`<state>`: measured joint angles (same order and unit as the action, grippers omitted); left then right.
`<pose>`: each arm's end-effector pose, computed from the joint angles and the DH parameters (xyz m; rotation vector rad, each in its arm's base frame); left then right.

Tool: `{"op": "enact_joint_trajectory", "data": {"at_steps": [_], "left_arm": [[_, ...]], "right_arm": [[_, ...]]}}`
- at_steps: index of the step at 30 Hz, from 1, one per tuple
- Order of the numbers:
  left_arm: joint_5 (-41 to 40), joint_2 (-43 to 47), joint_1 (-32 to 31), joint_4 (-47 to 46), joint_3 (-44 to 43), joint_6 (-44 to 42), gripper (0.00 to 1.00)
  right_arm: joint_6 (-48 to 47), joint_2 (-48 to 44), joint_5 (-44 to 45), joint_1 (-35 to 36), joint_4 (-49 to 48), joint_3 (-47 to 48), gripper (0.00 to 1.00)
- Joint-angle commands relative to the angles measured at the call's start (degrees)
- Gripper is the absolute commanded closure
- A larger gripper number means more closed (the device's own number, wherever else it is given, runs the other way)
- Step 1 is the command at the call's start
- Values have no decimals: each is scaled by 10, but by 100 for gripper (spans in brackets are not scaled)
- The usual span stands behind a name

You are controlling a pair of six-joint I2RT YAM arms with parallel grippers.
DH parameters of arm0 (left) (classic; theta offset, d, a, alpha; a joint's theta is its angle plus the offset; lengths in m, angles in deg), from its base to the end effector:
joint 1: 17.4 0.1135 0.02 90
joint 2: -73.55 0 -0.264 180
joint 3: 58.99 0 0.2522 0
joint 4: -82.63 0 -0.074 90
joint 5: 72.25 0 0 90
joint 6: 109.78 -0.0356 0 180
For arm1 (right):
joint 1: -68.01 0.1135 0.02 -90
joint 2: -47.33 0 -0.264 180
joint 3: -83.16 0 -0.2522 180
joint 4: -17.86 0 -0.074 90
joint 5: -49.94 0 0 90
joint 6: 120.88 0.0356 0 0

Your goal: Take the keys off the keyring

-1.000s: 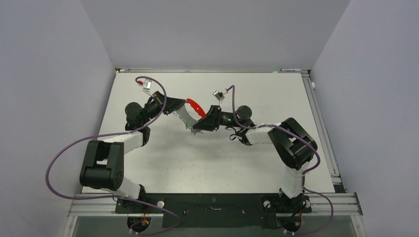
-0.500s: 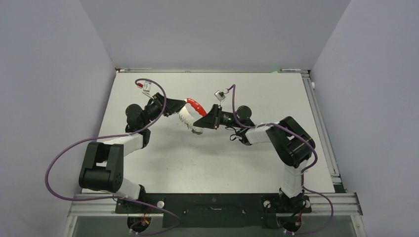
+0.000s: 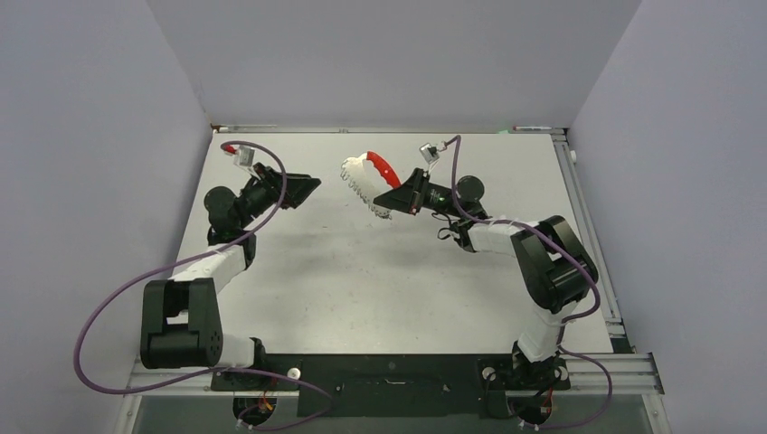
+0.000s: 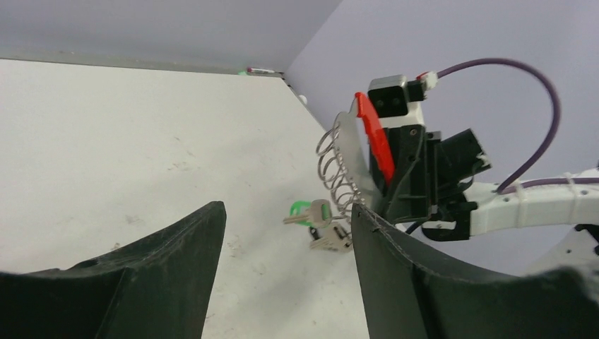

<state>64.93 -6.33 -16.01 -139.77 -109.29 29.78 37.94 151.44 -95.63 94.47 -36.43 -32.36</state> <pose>0.2892 -0.0191 0.2707 0.0864 1.5386 -1.2303 0.3179 0.1910 0.2325 -0.4026 1.7255 1.9202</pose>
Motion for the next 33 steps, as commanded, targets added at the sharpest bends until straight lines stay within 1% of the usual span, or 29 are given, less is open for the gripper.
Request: {"op": "enact_joint_trajectory", "data": {"at_steps": [1, 4, 7, 10, 15, 19, 21, 28, 33], "left_arm": [[9, 18, -8, 4, 6, -92, 38], [-8, 20, -44, 9, 19, -160, 39], [-24, 16, -84, -15, 37, -208, 40], [-56, 5, -119, -34, 45, -256, 40], [-112, -14, -161, -39, 40, -324, 41], [-168, -29, -178, -44, 40, -354, 44], [-183, -35, -186, -56, 43, -364, 46], [-174, -51, -203, -92, 45, -382, 47], [-170, -56, -212, -93, 40, -381, 44]], "right_arm": [[-40, -55, 4, -2, 34, 45, 95], [-42, -56, 14, -2, 66, 58, 95], [-44, -56, 18, -2, 86, 70, 95], [-48, -56, 17, -1, 96, 81, 95], [-56, -55, 23, -1, 114, 95, 95], [-57, -54, 26, 3, 115, 99, 95], [-60, -55, 26, 6, 116, 100, 95], [-64, -53, 30, 11, 118, 100, 95], [-63, -52, 30, 14, 116, 101, 95]]}}
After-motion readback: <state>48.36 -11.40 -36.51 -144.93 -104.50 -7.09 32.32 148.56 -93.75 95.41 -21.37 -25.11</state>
